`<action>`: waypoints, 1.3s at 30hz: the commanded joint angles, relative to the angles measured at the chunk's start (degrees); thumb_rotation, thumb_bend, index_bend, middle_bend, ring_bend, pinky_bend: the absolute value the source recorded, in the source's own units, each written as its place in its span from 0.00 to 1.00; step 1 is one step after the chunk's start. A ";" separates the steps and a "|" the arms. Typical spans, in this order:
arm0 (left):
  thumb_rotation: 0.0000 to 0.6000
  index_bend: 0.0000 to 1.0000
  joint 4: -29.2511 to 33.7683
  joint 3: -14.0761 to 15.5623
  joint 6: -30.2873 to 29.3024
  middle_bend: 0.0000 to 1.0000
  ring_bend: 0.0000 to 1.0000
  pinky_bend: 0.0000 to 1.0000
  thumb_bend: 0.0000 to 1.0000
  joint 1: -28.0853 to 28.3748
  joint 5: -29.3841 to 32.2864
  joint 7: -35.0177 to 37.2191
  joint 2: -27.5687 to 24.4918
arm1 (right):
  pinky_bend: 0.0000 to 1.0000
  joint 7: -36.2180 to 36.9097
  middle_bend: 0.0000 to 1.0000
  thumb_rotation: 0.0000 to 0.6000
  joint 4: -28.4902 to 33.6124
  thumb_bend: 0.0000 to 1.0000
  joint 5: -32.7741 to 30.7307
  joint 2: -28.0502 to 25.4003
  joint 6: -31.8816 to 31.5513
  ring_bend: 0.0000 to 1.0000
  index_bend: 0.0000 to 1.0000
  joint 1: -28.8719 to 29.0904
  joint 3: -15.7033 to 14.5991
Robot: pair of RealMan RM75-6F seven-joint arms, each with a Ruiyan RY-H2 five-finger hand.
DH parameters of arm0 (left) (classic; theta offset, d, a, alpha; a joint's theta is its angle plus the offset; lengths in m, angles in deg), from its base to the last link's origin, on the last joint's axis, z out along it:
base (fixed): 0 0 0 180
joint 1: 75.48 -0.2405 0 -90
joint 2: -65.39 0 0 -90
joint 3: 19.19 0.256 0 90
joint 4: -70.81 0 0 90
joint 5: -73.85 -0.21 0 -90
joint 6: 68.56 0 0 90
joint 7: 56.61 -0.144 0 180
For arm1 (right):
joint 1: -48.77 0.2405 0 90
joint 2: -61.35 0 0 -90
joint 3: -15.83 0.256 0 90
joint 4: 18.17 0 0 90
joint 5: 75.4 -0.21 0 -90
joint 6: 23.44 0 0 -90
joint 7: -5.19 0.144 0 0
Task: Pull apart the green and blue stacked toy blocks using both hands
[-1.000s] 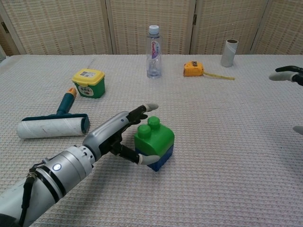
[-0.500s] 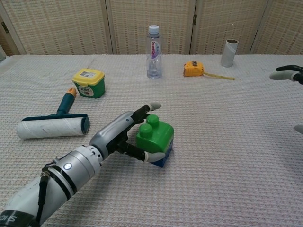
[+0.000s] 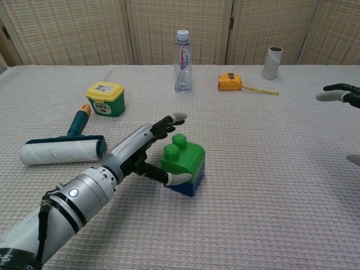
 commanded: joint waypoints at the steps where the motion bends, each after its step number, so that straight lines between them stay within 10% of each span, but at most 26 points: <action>1: 1.00 0.03 1.17 0.49 -0.15 0.12 0.00 0.00 0.24 -0.19 -0.22 -2.27 -1.17 | 0.00 0.00 0.00 1.00 0.03 0.37 -0.01 0.00 0.07 0.00 0.00 0.04 -0.01; 15: 1.00 0.05 7.41 1.67 -1.33 0.25 0.00 0.00 0.24 -0.71 -0.82 -14.87 -6.19 | 0.00 -0.61 0.00 1.00 -0.12 0.37 -0.44 0.51 1.42 0.00 0.00 0.45 -0.32; 39: 1.00 0.12 7.78 0.89 -0.01 0.38 0.01 0.00 0.24 -0.73 1.13 -11.68 -5.81 | 0.00 -0.76 0.00 1.00 -0.08 0.37 -0.62 0.67 1.34 0.00 0.00 0.48 -0.31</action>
